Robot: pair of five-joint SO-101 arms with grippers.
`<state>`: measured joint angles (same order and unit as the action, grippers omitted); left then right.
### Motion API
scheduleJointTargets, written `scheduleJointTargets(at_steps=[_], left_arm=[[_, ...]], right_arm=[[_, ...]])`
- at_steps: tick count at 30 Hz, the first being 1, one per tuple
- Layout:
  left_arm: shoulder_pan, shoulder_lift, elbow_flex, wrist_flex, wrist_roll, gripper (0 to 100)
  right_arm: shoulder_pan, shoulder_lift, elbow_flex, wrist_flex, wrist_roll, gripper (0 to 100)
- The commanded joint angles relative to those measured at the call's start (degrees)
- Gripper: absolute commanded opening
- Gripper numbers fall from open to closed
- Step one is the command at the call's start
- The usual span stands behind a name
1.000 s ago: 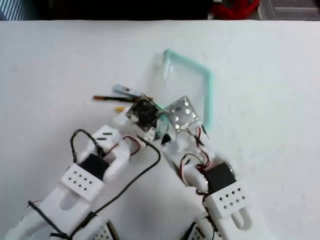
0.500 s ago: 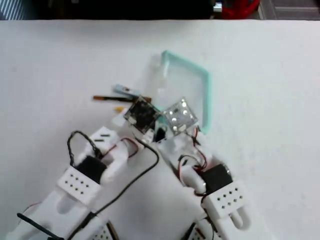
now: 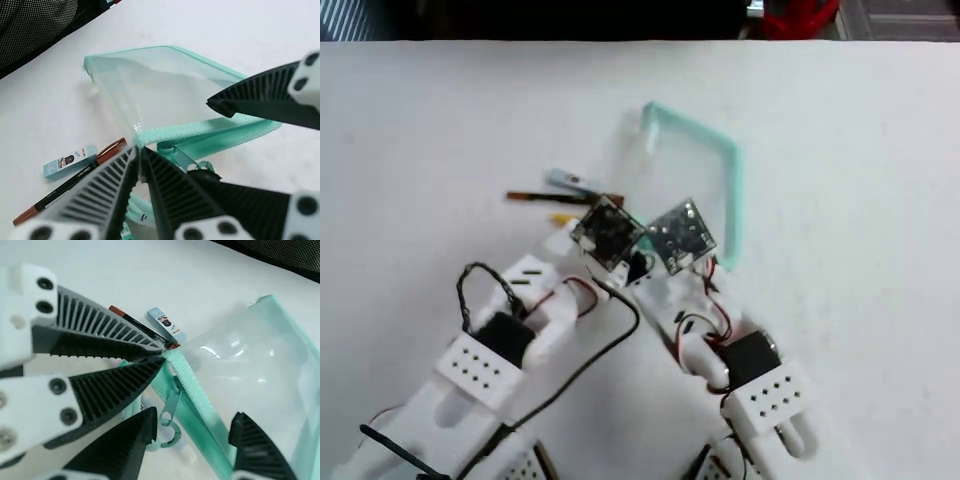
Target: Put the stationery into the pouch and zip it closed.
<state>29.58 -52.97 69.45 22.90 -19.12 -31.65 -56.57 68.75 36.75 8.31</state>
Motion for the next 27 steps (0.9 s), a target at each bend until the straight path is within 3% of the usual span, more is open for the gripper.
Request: scheduleJointTargets(at_steps=[1, 6, 10, 15, 22, 27], left_arm=[[2.33, -3.03, -1.76, 1.41, -1.05, 2], [2.59, -6.64, -2.2, 5.36, -1.14, 2], [2.59, -9.36, -0.62, 5.36, -1.23, 2], [2.59, -11.03, -0.35, 5.45, -4.92, 2], [2.51, -11.38, -0.44, 5.54, -5.98, 2], [2.51, -11.47, -0.79, 5.36, -6.07, 2]], right_arm=[[-1.54, 3.91, 2.64, -2.07, -0.26, 23.8], [-2.95, 4.0, 3.25, -2.33, -0.26, 23.7], [-3.03, 6.64, 4.04, -2.59, -0.35, 23.4], [-4.35, 11.21, 2.99, -2.51, -0.26, 15.2], [-4.62, 11.65, 2.73, -0.48, 0.0, 15.3], [-4.7, 11.65, 2.73, -0.22, 3.6, 2.4]])
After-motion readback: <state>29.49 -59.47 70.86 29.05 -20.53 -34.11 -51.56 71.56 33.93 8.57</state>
